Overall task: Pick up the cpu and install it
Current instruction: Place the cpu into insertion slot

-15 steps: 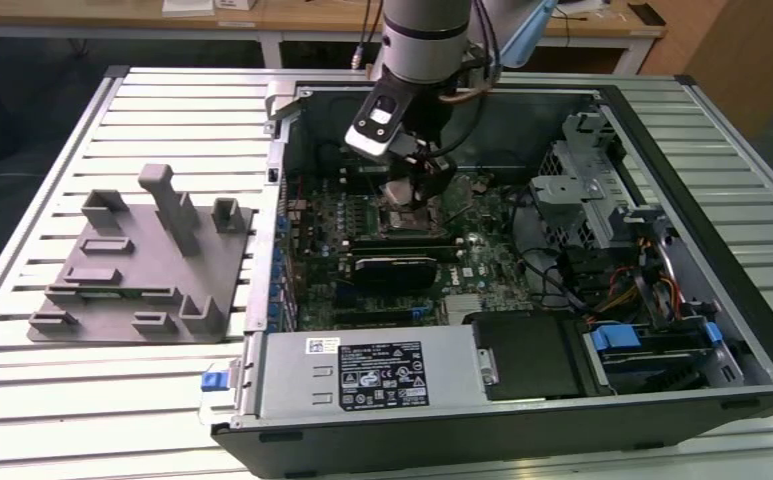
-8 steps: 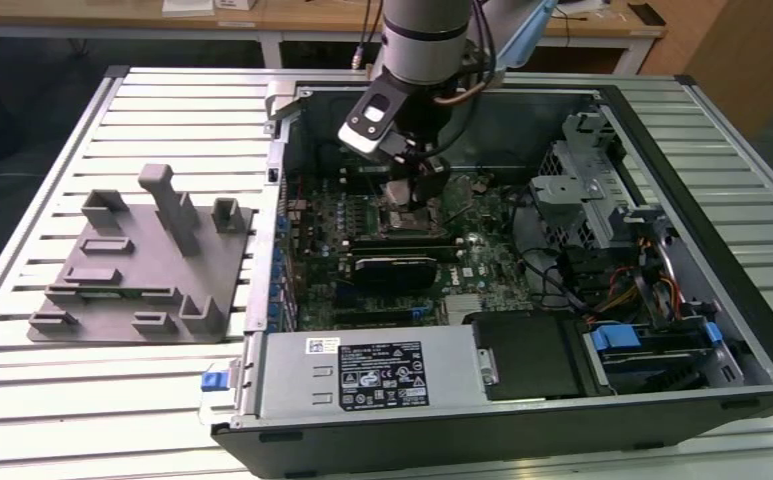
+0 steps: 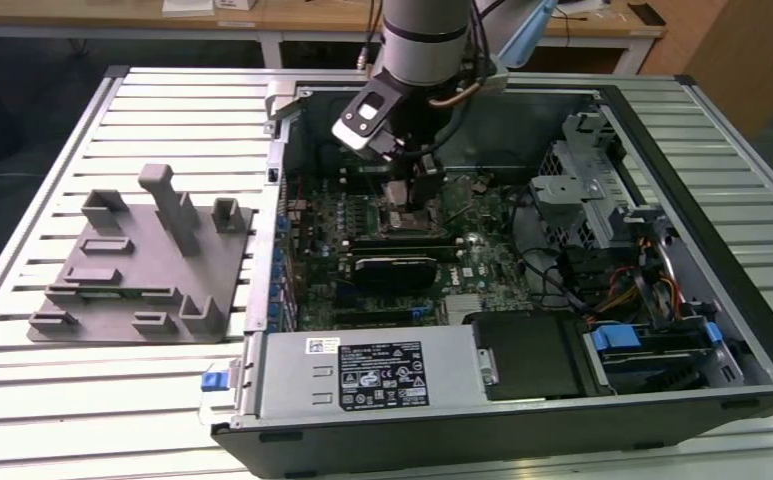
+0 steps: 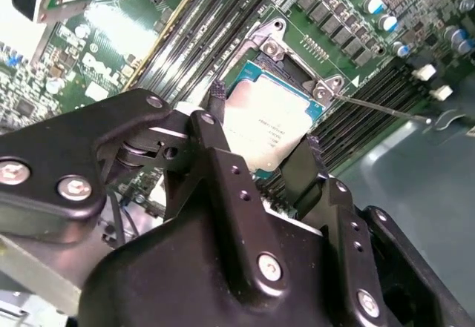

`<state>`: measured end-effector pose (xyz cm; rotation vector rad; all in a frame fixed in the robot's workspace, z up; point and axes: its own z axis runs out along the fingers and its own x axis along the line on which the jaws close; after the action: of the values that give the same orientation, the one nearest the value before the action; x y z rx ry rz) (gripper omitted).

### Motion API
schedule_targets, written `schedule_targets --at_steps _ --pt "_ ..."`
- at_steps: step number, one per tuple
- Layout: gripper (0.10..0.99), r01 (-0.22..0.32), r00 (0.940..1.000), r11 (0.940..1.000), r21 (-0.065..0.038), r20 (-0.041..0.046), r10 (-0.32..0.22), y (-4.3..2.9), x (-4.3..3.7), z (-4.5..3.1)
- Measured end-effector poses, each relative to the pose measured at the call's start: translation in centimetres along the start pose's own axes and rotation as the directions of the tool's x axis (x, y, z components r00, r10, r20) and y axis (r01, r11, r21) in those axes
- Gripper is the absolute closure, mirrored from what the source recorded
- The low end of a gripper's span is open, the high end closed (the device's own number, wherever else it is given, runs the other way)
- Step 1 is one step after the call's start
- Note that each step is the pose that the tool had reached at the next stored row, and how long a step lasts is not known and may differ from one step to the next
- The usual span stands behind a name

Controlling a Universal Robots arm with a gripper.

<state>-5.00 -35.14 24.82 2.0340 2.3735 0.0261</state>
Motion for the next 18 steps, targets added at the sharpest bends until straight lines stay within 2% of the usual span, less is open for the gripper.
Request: schedule_targets --at_steps 2,6,7,10,14,18 --pt "0.537 -0.005 1.0 1.0 -0.005 0.0006 0.005 -0.01 0.0 0.04" --pt "0.537 -0.005 1.0 0.9994 -0.036 0.0037 0.005 0.0 0.0 0.15" --pt "0.537 -0.008 1.0 0.9992 -0.039 0.0032 0.008 0.0 0.0 0.22" --pt "0.537 -0.054 0.9985 0.9978 -0.038 0.0043 0.054 -0.01 0.0 0.37" --pt "0.537 -0.121 0.9926 0.9919 -0.038 0.0059 0.121 -0.01 0.0 0.67" --pt "0.537 -0.132 0.9912 0.9905 -0.039 0.0042 0.132 -0.03 0.0 1.18"
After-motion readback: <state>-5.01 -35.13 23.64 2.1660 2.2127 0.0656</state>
